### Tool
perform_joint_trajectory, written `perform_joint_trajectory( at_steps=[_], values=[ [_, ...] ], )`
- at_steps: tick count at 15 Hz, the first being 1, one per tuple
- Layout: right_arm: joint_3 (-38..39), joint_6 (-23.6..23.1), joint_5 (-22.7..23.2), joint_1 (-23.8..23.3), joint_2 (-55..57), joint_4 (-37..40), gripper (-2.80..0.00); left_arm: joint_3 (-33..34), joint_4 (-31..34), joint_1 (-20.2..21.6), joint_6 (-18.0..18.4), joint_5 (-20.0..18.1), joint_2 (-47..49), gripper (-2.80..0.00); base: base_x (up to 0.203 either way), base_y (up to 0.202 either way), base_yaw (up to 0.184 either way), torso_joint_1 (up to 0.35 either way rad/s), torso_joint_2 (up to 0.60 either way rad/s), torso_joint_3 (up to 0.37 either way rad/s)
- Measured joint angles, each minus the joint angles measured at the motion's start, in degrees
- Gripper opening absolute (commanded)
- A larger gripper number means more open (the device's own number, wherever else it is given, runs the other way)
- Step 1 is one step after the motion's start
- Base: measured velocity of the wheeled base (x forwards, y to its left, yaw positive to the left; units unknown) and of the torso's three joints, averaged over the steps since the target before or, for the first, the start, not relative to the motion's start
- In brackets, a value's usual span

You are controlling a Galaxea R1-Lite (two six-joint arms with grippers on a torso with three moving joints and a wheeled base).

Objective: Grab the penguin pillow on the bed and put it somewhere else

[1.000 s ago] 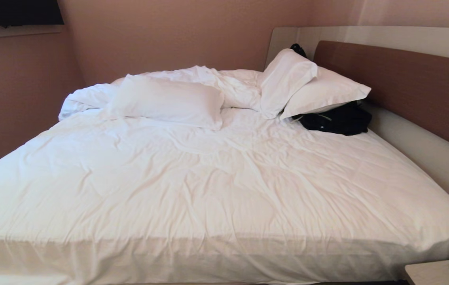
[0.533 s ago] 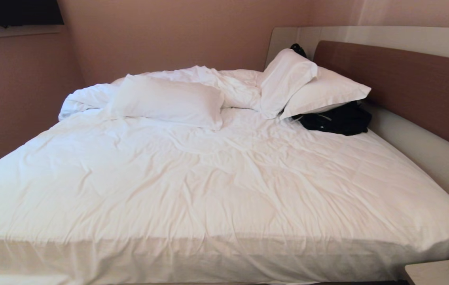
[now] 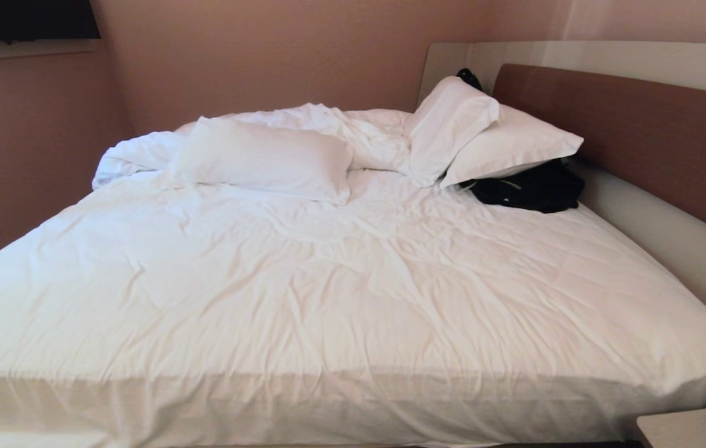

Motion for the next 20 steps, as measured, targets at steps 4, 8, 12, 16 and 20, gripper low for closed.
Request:
perform_joint_trajectory(
  at_steps=[4,8,12,16,20],
  values=[
    [1.05,0.04,0.95,0.0,-0.02,0.38,-2.8,0.0,0.0,0.0,-0.02,0.0,0.0,-2.8,0.0,0.0,0.0,0.0,0.0,0.0],
    [2.37,-1.06,1.88,0.0,-0.02,0.83,-2.8,0.0,-0.05,0.0,0.0,0.0,0.0,-2.8,0.0,0.0,0.0,0.0,0.0,0.0],
    [2.5,-0.63,1.83,0.0,-0.09,0.87,-2.8,0.0,-0.05,0.0,-0.02,-0.02,0.0,-2.8,0.0,0.0,0.0,0.0,0.0,0.0],
    [2.53,0.93,1.73,0.0,-0.09,0.87,-2.8,0.0,0.0,-0.01,-0.02,0.02,0.0,-2.8,0.0,0.0,0.0,0.0,0.0,0.0],
    [2.53,1.25,1.7,0.0,-0.09,0.84,-2.8,0.0,-0.02,0.0,-0.02,0.0,0.0,-2.8,0.0,0.0,0.0,0.0,0.0,0.0]
  ],
)
